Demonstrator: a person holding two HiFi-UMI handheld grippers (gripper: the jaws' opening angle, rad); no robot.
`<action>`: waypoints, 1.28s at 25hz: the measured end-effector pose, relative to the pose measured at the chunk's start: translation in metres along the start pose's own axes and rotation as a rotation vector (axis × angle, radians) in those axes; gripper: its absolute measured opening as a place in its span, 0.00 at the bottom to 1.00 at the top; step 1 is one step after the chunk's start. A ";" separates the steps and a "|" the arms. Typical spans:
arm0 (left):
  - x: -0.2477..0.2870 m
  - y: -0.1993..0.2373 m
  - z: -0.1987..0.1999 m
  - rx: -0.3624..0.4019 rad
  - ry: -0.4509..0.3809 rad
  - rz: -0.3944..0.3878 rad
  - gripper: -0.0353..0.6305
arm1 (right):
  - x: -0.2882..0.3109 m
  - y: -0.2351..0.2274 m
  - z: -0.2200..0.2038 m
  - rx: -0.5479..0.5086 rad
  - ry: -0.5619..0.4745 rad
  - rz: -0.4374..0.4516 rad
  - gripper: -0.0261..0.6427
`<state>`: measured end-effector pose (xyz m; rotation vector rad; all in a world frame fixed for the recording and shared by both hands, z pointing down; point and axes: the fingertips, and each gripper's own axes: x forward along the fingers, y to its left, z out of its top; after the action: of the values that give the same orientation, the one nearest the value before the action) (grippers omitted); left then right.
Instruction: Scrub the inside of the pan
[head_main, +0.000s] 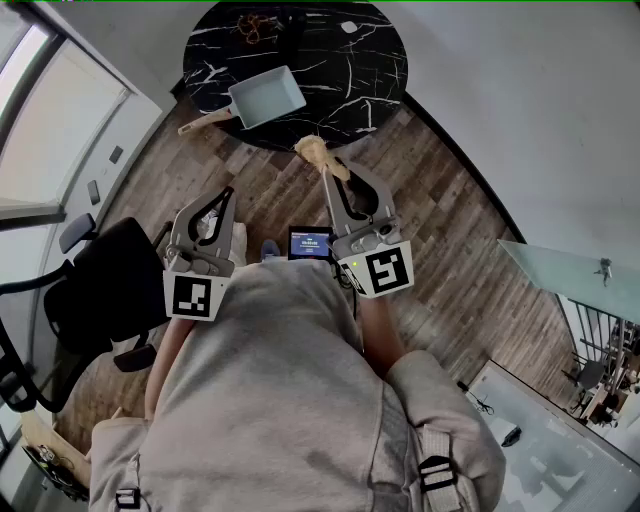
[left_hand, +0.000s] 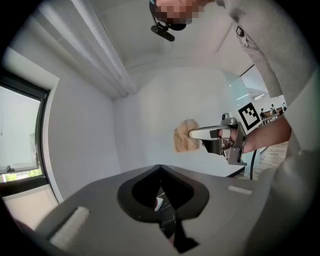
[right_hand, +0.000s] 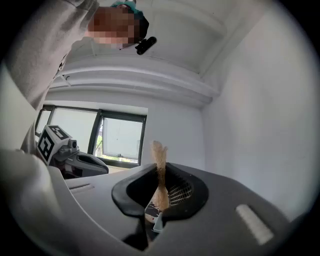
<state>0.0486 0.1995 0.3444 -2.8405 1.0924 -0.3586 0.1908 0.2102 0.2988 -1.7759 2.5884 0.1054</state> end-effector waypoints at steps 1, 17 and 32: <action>0.002 0.001 -0.002 -0.004 0.005 0.001 0.06 | 0.002 -0.003 -0.003 0.006 0.007 -0.007 0.10; 0.052 0.093 -0.035 -0.064 0.072 -0.037 0.06 | 0.078 -0.079 -0.048 0.115 0.159 -0.232 0.11; 0.130 0.202 -0.125 0.037 0.088 -0.332 0.06 | 0.168 -0.121 -0.148 0.215 0.488 -0.559 0.11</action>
<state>-0.0203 -0.0357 0.4592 -2.9946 0.6123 -0.5233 0.2484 0.0025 0.4331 -2.5908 2.0984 -0.6501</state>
